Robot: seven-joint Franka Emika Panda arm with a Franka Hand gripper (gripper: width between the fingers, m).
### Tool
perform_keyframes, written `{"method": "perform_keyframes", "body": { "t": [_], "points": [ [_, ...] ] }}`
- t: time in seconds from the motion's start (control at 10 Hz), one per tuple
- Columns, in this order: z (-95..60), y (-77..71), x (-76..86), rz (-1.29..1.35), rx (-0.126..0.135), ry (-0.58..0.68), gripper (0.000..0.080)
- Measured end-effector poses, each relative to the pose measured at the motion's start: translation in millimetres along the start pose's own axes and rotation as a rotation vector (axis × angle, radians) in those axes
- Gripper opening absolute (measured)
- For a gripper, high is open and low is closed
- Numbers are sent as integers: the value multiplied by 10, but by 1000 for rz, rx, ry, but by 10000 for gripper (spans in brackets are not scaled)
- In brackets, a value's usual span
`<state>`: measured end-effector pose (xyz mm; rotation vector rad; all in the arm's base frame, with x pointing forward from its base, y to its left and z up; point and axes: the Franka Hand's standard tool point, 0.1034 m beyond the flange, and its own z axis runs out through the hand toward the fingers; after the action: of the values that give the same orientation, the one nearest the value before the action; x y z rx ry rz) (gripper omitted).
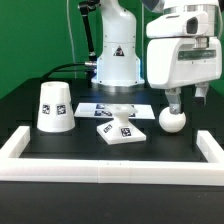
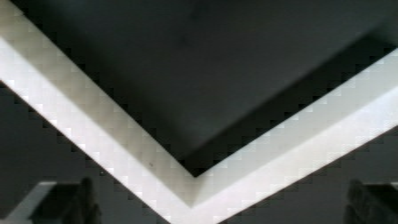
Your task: Assemble lamp
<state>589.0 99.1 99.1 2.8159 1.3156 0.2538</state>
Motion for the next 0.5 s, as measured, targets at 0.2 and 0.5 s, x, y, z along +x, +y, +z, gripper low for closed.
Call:
{"method": "perform_keyframes", "body": {
  "t": [0.2, 0.5],
  "points": [
    [0, 0, 0, 0, 0, 0, 699],
    [0, 1, -1, 0, 0, 0, 699]
  ]
}}
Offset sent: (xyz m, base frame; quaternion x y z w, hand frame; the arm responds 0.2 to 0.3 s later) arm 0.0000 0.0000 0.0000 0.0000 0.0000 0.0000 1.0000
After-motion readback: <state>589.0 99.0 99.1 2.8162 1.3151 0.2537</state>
